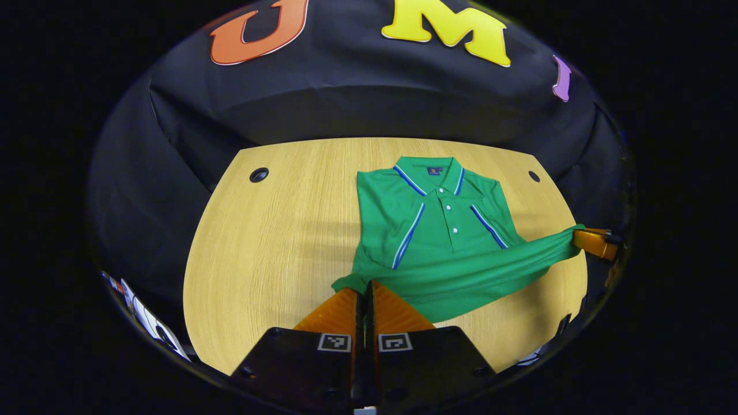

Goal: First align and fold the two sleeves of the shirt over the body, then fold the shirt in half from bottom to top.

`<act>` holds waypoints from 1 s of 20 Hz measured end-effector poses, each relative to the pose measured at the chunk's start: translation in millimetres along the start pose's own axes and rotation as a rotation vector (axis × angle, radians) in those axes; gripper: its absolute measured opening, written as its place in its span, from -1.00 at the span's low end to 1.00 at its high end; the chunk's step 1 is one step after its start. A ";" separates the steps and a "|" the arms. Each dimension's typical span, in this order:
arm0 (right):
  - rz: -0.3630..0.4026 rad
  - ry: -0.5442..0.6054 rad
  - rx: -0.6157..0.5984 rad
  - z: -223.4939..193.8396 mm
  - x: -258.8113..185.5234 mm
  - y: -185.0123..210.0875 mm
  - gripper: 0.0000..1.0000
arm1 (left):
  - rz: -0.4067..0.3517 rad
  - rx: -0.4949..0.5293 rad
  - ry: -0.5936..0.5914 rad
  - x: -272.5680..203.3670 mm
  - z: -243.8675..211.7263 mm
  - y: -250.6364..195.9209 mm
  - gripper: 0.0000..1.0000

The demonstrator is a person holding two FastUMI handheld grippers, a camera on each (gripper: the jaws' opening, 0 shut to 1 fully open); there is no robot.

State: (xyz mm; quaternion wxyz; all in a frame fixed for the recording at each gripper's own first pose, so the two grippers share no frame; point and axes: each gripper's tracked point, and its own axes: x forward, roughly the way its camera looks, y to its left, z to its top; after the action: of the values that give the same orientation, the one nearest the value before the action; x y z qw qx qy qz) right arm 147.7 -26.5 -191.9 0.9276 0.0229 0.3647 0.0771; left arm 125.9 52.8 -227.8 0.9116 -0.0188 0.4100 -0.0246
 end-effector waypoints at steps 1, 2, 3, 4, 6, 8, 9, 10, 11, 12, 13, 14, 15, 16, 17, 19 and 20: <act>0.001 -0.020 -0.003 11.1 11.1 0.3 -1.00 | 0.002 -0.015 -0.011 9.8 11.7 1.3 -0.94; -0.004 -0.033 -0.007 20.5 23.8 -1.0 -0.95 | 0.003 -0.024 -0.023 21.3 23.6 1.2 -0.94; -0.014 -0.042 -0.016 28.4 36.0 -3.4 -0.95 | 0.005 -0.026 -0.038 33.2 34.4 1.2 -0.94; -0.023 -0.055 -0.025 36.8 50.1 -5.6 -0.95 | 0.015 -0.017 -0.054 44.3 44.5 1.4 -0.94; -0.046 -0.080 -0.031 53.5 76.5 -11.6 -0.94 | 0.020 -0.016 -0.079 68.0 63.3 -5.2 -0.94; -0.063 -0.104 -0.026 66.4 102.3 -17.2 -0.95 | 0.022 -0.006 -0.102 93.9 79.7 -13.8 -0.94; -0.069 -0.111 -0.024 72.0 113.9 -20.8 -0.95 | 0.034 0.007 -0.114 105.3 87.7 -13.5 -0.94; -0.095 -0.105 -0.034 74.1 127.2 -28.3 -0.95 | 0.043 0.016 -0.125 115.2 96.5 -15.2 -0.94; -0.109 -0.099 -0.038 77.2 136.5 -34.6 -0.95 | 0.050 0.018 -0.133 122.3 105.3 -15.2 -0.94; -0.104 -0.118 -0.024 85.6 147.4 -34.3 -0.94 | 0.054 0.005 -0.149 128.1 115.0 -13.9 -0.94; -0.105 -0.143 -0.011 96.0 154.8 -36.1 -0.94 | 0.048 -0.013 -0.166 132.8 125.5 -13.9 -0.94; -0.110 -0.163 -0.004 106.0 161.9 -40.2 -0.95 | 0.048 -0.023 -0.177 137.7 134.3 -11.1 -0.94; -0.097 -0.179 0.008 114.6 168.2 -40.4 -0.95 | 0.053 -0.018 -0.186 143.5 142.2 -8.5 -0.94; -0.083 -0.186 0.019 121.2 174.3 -39.1 -0.95 | 0.057 -0.011 -0.193 150.4 146.8 -8.3 -0.94; -0.074 -0.188 0.024 127.4 184.1 -38.1 -0.94 | 0.059 -0.002 -0.190 159.5 148.9 -8.0 -0.94; -0.082 -0.185 0.013 132.2 203.0 -40.2 -0.95 | 0.060 0.003 -0.184 179.4 153.3 -8.0 -0.94; -0.085 -0.178 0.005 130.7 211.0 -41.3 -0.95 | 0.058 -0.002 -0.180 190.4 154.8 -7.4 -0.94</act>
State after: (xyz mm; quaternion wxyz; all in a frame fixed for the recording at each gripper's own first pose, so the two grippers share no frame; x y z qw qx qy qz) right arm 394.1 -31.8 -242.3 0.9587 0.0164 0.2818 0.0343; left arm 367.7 36.2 -266.9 0.9451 -0.0098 0.3266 0.0041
